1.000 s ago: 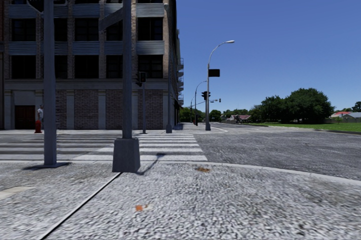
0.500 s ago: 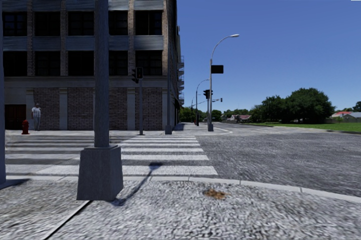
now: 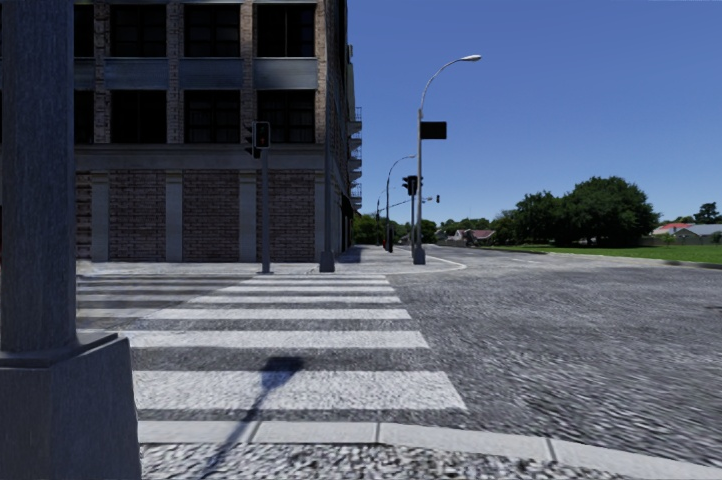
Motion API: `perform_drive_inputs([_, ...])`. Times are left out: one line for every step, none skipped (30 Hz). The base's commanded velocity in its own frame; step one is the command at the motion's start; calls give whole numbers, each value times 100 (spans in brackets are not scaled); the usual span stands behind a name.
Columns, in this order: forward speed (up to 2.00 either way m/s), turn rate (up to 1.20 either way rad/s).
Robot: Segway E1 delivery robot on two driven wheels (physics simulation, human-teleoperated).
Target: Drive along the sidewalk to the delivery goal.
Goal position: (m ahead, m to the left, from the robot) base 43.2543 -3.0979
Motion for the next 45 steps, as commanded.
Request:
perform_drive_inputs([200,0])
perform_drive_inputs([200,0])
perform_drive_inputs([200,0])
perform_drive_inputs([200,0])
perform_drive_inputs([200,0])
perform_drive_inputs([200,0])
perform_drive_inputs([200,0])
perform_drive_inputs([200,0])
perform_drive_inputs([200,0])
perform_drive_inputs([200,0])
perform_drive_inputs([195,0])
perform_drive_inputs([195,0])
perform_drive_inputs([185,0])
perform_drive_inputs([176,0])
perform_drive_inputs([168,0])
perform_drive_inputs([165,0])
perform_drive_inputs([165,0])
perform_drive_inputs([165,0])
perform_drive_inputs([165,0])
perform_drive_inputs([165,0])
perform_drive_inputs([165,0])
perform_drive_inputs([165,0])
perform_drive_inputs([165,0])
perform_drive_inputs([165,0])
perform_drive_inputs([165,0])
perform_drive_inputs([165,0])
perform_drive_inputs([165,0])
perform_drive_inputs([165,0])
perform_drive_inputs([165,0])
perform_drive_inputs([165,0])
perform_drive_inputs([165,0])
perform_drive_inputs([165,0])
perform_drive_inputs([165,0])
perform_drive_inputs([165,0])
perform_drive_inputs([165,0])
perform_drive_inputs([165,0])
perform_drive_inputs([165,0])
perform_drive_inputs([165,0])
perform_drive_inputs([165,0])
perform_drive_inputs([165,0])
perform_drive_inputs([165,0])
perform_drive_inputs([165,0])
perform_drive_inputs([165,0])
perform_drive_inputs([165,0])
perform_drive_inputs([165,0])
